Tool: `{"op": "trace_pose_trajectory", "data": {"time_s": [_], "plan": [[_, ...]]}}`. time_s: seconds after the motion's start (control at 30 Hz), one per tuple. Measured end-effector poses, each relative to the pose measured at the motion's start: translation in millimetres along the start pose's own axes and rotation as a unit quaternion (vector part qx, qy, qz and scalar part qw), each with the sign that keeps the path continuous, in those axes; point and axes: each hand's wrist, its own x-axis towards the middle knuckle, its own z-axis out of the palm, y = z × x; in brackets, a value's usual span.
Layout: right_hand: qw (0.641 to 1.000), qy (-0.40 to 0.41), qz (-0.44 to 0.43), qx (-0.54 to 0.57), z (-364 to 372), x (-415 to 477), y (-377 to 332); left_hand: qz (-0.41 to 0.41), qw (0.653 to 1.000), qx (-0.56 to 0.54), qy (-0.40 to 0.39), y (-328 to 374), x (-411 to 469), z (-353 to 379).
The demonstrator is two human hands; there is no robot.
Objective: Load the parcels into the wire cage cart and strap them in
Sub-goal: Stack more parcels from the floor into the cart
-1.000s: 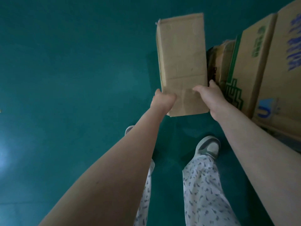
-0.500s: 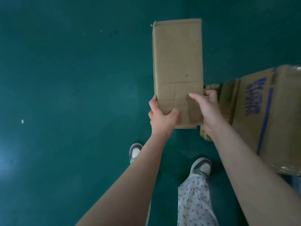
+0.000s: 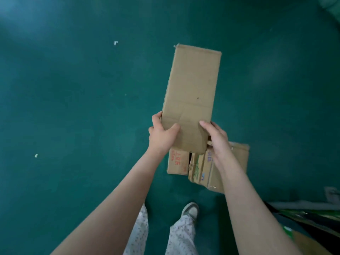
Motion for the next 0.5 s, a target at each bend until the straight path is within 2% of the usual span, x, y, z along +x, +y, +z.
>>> {"op": "trace_pose_trajectory", "data": {"time_s": [0.2,0.37,0.5], "plan": [[0.996,-0.011,-0.082,-0.015,-13,-86,-58,0.010,0.999,-0.039,-0.019,50,-73,-18],[0.995,-0.021,-0.097,-0.025,-18,-141,-84,0.032,0.996,-0.071,-0.051,73,-116,-31],[0.991,0.017,-0.132,-0.018,-26,-180,-85,0.073,0.991,-0.056,-0.101,84,-140,-45]]}}
